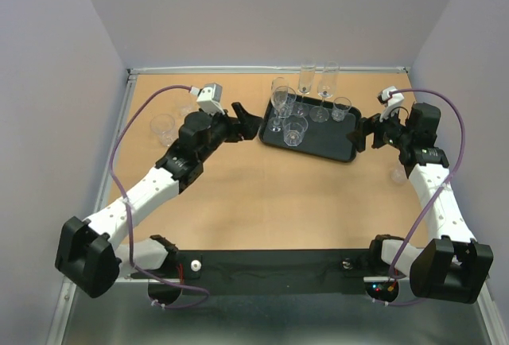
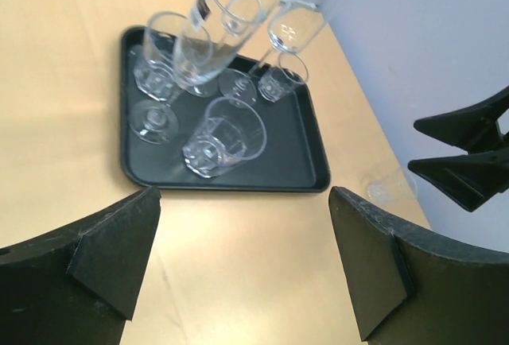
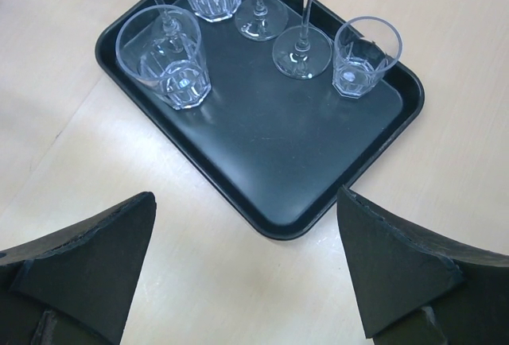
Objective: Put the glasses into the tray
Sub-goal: Place the glass into the tray, then grab a glass with a robot arm
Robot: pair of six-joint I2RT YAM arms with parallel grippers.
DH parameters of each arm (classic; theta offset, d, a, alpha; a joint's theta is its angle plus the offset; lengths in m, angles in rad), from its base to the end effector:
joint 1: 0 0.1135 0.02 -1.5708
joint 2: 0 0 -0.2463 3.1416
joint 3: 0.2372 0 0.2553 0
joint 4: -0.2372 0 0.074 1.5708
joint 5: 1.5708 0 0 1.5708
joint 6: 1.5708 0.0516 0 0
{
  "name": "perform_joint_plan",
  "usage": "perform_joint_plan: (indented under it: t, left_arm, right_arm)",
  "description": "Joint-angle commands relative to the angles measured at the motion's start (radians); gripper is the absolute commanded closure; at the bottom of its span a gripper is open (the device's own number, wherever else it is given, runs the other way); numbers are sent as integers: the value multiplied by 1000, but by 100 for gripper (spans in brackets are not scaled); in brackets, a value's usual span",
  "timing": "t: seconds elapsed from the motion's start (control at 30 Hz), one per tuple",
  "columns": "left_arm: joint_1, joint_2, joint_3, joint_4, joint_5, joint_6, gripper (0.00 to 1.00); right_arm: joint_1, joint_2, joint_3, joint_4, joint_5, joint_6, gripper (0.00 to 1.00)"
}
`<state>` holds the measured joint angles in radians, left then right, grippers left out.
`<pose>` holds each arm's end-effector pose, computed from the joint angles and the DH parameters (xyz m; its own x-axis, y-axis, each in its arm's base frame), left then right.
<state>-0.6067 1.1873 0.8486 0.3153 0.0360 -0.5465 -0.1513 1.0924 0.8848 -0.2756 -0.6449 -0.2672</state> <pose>0.2514 -0.1768 0.3131 -0.3279 -0.4046 -0.8537 0.5021 0.6908 -0.5203 0.2655 -0.0091 0.2862 -0.3359 -0.1622 -0.9278 -0.5126 0.8579 0.0356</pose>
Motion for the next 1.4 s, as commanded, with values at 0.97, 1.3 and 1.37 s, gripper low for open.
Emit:
perform_joint_plan:
  t: [0.97, 1.3, 1.37]
  left_arm:
    - [179, -423, -52, -367, -203, 442, 1]
    - [179, -431, -54, -364, -177, 442, 1]
    - [179, -440, -57, -364, -179, 441, 1]
  right_arm:
    - [-71, 23, 74, -298, 254, -184, 0]
    - [-71, 98, 118, -343, 562, -107, 3]
    - [-73, 115, 112, -344, 583, -83, 8]
